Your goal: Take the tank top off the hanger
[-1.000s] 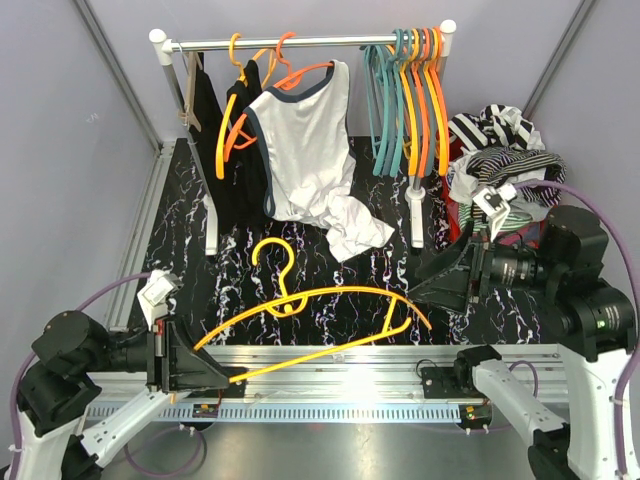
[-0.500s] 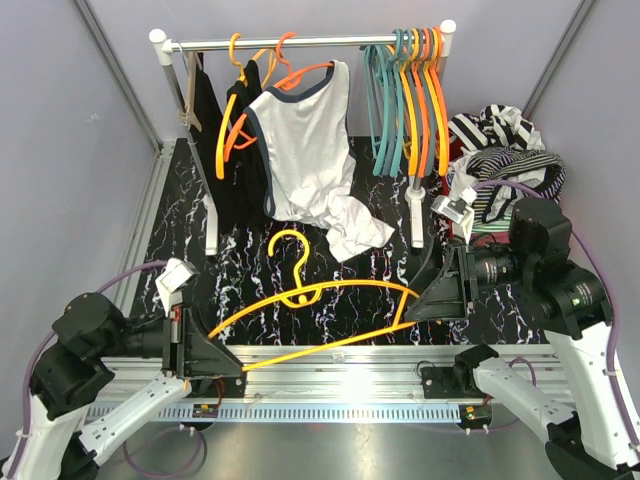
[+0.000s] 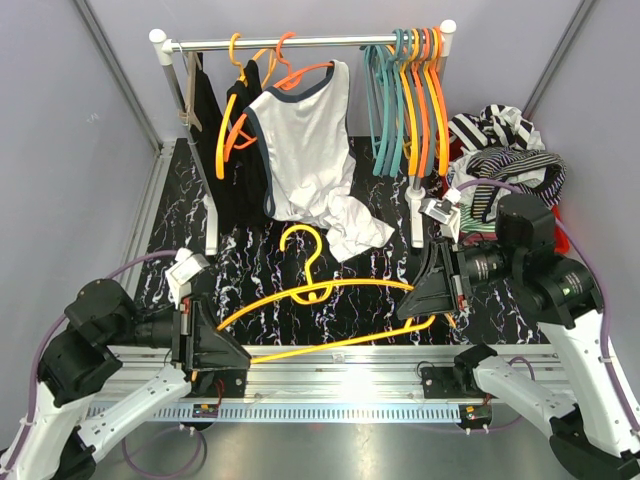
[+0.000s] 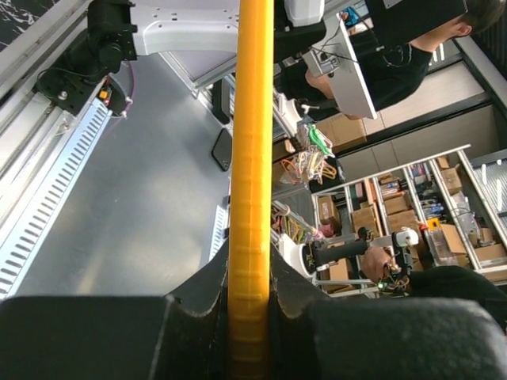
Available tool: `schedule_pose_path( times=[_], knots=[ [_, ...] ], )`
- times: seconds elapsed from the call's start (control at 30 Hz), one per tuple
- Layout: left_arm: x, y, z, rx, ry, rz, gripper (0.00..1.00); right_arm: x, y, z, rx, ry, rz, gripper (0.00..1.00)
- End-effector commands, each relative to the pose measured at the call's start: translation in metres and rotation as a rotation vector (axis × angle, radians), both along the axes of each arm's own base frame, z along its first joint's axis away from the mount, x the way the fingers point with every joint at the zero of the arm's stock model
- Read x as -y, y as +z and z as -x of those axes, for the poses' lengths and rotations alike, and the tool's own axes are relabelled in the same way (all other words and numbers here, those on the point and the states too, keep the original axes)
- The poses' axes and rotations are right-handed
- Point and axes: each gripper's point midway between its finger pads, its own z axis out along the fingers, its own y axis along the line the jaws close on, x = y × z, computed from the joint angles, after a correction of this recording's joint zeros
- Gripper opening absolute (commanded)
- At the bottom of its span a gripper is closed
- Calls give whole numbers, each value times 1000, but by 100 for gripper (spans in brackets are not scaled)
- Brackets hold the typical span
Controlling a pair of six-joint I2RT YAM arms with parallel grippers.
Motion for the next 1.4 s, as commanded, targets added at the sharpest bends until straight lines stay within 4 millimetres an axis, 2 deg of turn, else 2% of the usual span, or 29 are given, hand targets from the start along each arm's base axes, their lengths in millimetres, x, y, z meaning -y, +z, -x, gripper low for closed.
schedule_pose_path(
  times=[0.0, 0.03, 0.07, 0.1, 0.17, 0.2, 0.23, 0.27, 0.3, 0.37, 0.4, 0.43, 0.47, 0.5, 0.6, 0.7, 0.83, 1.0, 1.07, 1.1, 1.23, 1.37],
  knots=[
    [1, 0, -12, 38, 66, -32, 21, 4, 4, 11, 40, 29, -7, 0],
    [-1, -8, -15, 18, 92, -71, 38, 4, 5, 10, 53, 16, 2, 0],
    [-3, -12, -18, 17, 123, -95, 97, 4, 3, 8, 58, -3, 18, 0],
    [-7, -14, -28, 41, 196, -119, 99, 6, -4, 4, 60, -40, 58, 0],
    [-18, -29, -37, 19, 292, -207, 99, 8, -2, -2, 97, -99, 101, 0],
    [-27, -28, -52, 47, 403, -233, 99, 13, -14, -12, 112, -181, 182, 0],
    [-37, -39, -54, 19, 453, -299, 99, 17, -10, -19, 156, -236, 212, 0],
    [-45, -42, -60, 18, 512, -329, 99, 22, -12, -27, 181, -298, 255, 0],
    [-58, -39, -71, 30, 618, -350, 99, 34, -21, -47, 216, -429, 351, 0],
    [-71, -43, -76, 22, 694, -383, 99, 52, -12, -68, 291, -590, 421, 0],
    [-76, -41, -78, 27, 727, -375, 99, 70, -12, -90, 332, -735, 497, 0],
    [-79, -41, -84, 25, 770, -372, 99, 80, 1, -99, 379, -814, 501, 0],
    [-80, -43, -86, 23, 780, -374, 99, 88, 8, -107, 408, -878, 512, 0],
    [-79, -44, -88, 24, 786, -374, 99, 102, 23, -121, 471, -988, 515, 0],
    [-70, -49, -94, 15, 772, -380, 99, 114, 49, -145, 565, -1120, 488, 0],
    [-61, -44, -102, 31, 766, -363, 99, 112, 66, -168, 617, -1175, 468, 0],
    [-55, -44, -110, 43, 758, -378, 99, 104, 75, -206, 641, -1241, 456, 0],
    [-49, -42, -116, 58, 750, -380, 99, 96, 101, -239, 705, -1312, 389, 0],
    [-48, -43, -117, 61, 748, -385, 99, 91, 101, -253, 716, -1311, 401, 0],
    [-47, -42, -118, 65, 747, -386, 99, 91, 108, -256, 738, -1319, 400, 0],
    [-45, -44, -121, 77, 743, -394, 99, 74, 104, -279, 768, -1289, 419, 0],
    [-41, -44, -125, 84, 736, -402, 99, 63, 101, -292, 781, -1298, 429, 0]
  ],
)
